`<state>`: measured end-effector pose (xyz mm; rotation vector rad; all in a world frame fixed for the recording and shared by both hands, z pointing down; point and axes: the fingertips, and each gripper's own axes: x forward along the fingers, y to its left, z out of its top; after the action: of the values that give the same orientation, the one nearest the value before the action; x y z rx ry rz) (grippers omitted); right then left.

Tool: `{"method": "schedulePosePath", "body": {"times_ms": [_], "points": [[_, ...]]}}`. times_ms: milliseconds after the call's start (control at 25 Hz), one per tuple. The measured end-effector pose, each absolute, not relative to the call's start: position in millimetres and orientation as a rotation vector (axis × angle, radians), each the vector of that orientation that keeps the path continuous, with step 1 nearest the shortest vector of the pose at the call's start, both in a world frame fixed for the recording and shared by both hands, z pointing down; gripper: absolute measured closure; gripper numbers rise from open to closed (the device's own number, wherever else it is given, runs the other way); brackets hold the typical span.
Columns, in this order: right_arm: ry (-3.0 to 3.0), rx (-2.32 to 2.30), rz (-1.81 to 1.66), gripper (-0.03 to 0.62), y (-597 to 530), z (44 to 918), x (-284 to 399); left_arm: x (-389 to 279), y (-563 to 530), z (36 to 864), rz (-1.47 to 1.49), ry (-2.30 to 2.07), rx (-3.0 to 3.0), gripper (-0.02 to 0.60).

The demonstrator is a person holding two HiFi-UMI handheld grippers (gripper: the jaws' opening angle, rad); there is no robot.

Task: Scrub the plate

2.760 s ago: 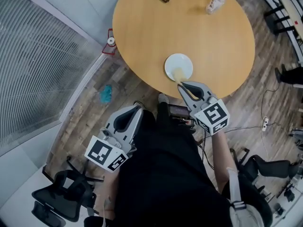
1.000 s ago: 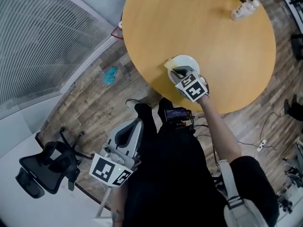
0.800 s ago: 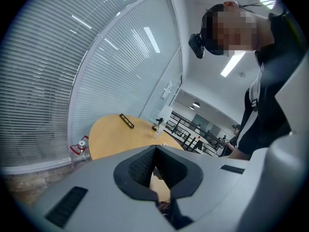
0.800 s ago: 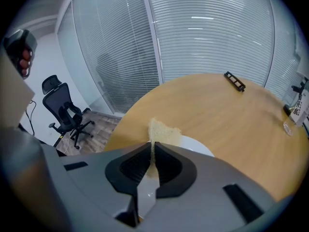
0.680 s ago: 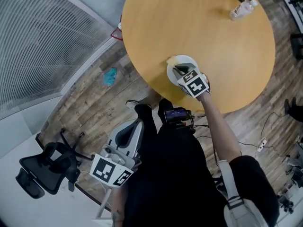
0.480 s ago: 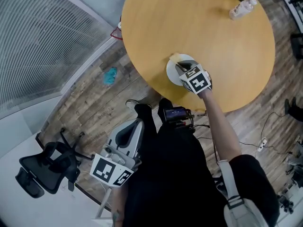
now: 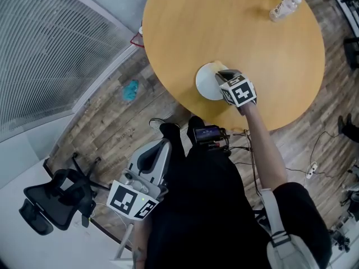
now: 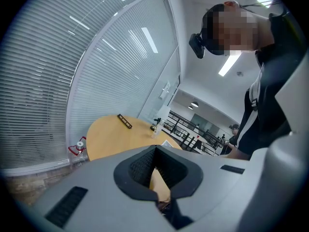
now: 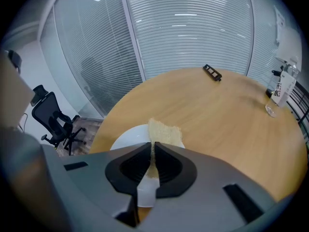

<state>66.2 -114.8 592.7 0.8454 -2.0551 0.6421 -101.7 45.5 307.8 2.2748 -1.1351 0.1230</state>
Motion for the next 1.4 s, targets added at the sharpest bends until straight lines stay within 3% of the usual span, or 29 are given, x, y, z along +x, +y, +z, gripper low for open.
{"method": "schedulePosePath", "body": {"times_ms": [800,1400], "points": [[-2.006,0.856,0.721,0.568,-71,596,101,-88,45,309,0.1,-1.082,2.303,0.571],[-2.009,0.77,0.754,0.568,-30,592,82,-75,43,311,0.11,-1.03,2.321,0.571]]}}
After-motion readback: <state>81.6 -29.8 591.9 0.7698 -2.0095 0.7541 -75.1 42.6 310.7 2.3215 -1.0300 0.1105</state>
